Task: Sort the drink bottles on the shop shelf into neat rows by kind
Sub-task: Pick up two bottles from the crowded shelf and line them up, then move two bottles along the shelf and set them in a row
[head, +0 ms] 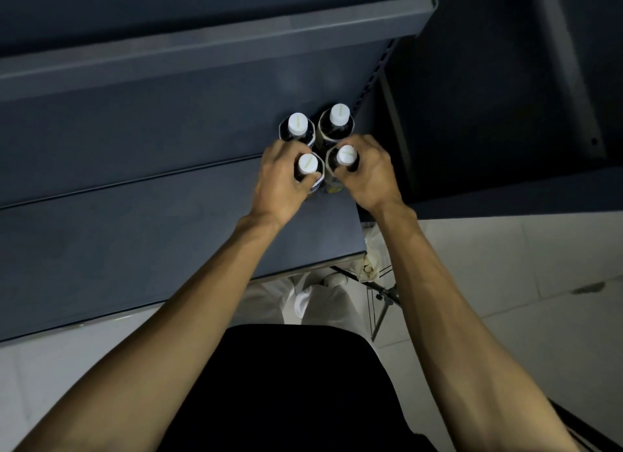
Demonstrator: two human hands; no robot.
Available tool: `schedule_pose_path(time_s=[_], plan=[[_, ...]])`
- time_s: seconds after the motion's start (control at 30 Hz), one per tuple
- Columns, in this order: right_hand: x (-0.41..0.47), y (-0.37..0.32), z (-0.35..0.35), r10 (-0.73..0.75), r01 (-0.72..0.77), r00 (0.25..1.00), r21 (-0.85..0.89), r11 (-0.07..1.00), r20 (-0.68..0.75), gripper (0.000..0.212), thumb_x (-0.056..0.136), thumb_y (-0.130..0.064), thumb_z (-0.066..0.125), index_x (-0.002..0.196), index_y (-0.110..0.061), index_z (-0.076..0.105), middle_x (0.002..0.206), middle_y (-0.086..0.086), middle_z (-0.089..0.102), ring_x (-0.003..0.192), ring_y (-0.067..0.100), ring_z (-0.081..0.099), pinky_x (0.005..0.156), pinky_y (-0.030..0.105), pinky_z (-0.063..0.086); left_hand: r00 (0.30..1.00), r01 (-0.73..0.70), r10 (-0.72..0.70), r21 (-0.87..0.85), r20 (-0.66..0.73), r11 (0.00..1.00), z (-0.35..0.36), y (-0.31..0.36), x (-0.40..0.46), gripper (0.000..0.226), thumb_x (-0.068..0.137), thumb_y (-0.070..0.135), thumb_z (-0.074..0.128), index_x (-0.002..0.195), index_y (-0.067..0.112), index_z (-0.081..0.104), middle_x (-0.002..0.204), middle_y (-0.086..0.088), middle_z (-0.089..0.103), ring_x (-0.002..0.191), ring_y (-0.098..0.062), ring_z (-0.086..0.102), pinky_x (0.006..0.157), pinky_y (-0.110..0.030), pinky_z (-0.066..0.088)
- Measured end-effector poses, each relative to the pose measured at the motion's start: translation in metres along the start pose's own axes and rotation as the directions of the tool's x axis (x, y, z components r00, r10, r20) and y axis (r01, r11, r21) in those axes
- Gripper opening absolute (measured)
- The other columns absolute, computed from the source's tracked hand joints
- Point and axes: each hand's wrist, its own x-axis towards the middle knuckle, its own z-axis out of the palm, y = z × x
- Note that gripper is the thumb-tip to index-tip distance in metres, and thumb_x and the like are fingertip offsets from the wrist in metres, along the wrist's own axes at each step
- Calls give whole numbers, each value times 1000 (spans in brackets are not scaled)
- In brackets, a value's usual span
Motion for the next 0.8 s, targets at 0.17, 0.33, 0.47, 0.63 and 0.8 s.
schedule_pose_path(time_s=[0.17, 0.33, 0.47, 0.63, 0.8], plan=[[-7, -6, 1, 72, -72, 997, 36, 997, 4, 39, 81, -6, 65, 119, -9, 59, 118, 10, 57, 105, 25, 57, 86, 30, 47, 991, 3, -9, 50, 134, 999, -4, 1, 0, 30, 84, 25, 65, 112, 17, 57, 108, 5, 37, 109, -16, 35, 85, -22, 32], [-17, -19, 3, 77, -77, 997, 2, 997, -31, 45, 84, -19, 63, 128, -14, 57, 130, 10, 56, 120, 30, 48, 104, 41, 41, 987, -26, 22, 23, 161, 999, -17, 2, -2, 26, 88, 21, 58, 114, 18, 56, 107, 7, 43, 109, -19, 39, 82, -20, 30], [-24, -44, 5, -6, 6, 995, 3, 1000, -97, 38, 85, -24, 63, 121, -12, 62, 129, 9, 58, 124, 27, 44, 103, 23, 29, 990, -39, 64, -192, 128, 981, -36, -1, -3, 21, 93, 18, 54, 113, 13, 58, 107, 6, 54, 104, -13, 55, 89, -25, 44], [-30, -91, 15, -46, 73, 990, 203, 976, -133, 27, 88, -22, 64, 113, -13, 65, 115, 2, 65, 107, 14, 58, 95, 19, 41, 993, -64, 94, -352, 71, 934, -85, -8, -5, 24, 93, 3, 48, 104, 18, 63, 101, 12, 65, 94, 8, 59, 87, -11, 44], [-43, -150, 35, -8, -7, 1000, 567, 823, 25, 19, 96, -11, 57, 113, -8, 63, 95, -14, 63, 85, -13, 57, 84, 9, 43, 999, -50, 53, -355, 0, 934, -148, -26, -25, 24, 94, 11, 47, 104, 22, 65, 106, 9, 67, 104, -3, 61, 94, -17, 44]])
